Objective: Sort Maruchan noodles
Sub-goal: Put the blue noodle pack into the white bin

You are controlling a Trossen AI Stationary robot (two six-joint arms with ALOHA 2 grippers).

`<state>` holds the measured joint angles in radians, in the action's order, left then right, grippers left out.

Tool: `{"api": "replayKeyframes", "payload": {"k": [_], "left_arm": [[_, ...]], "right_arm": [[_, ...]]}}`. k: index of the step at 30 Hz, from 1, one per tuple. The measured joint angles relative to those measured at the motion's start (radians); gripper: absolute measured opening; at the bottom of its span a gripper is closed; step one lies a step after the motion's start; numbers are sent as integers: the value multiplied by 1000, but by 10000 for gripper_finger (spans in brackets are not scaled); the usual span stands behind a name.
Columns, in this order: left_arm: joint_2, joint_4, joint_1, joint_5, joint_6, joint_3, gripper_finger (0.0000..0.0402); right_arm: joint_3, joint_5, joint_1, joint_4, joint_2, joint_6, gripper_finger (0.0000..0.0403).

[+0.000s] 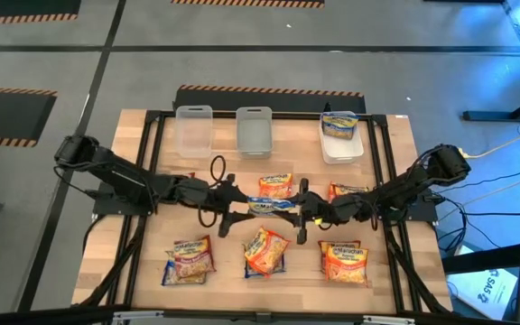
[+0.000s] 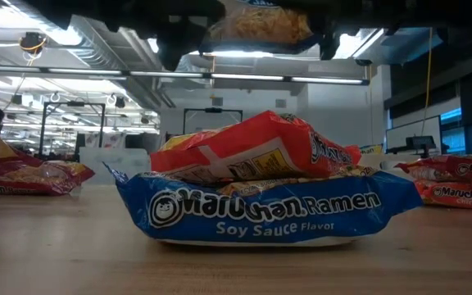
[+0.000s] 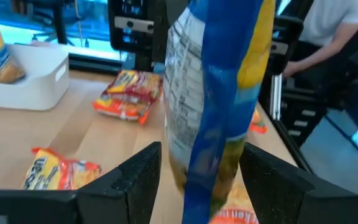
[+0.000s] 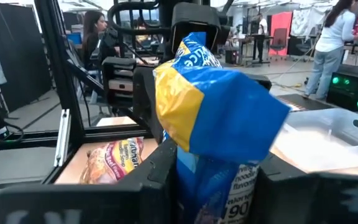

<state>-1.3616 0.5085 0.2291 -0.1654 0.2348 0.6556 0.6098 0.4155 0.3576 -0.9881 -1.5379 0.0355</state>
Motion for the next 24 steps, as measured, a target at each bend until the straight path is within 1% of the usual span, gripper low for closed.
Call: {"api": "replayKeyframes", "payload": {"k": [4, 8, 12, 15, 18, 24], "left_arm": [[-10, 37, 0, 4, 0, 0, 210], [-10, 54, 0, -10, 0, 0, 210], [-9, 77, -2, -12, 0, 0, 210], [-9, 74, -8, -12, -1, 0, 208], [-8, 74, -8, -13, -4, 0, 196], [-7, 71, -8, -12, -36, 0, 146]], "right_arm": [[0, 18, -5, -9, 0, -11, 96], [1, 9, -20, -27, -4, -10, 96], [45, -31, -43, -42, -43, -15, 97], [79, -34, -45, -33, -69, -40, 97], [98, -34, -45, -32, -74, -63, 97], [114, -32, -45, -8, -75, -67, 97]]}}
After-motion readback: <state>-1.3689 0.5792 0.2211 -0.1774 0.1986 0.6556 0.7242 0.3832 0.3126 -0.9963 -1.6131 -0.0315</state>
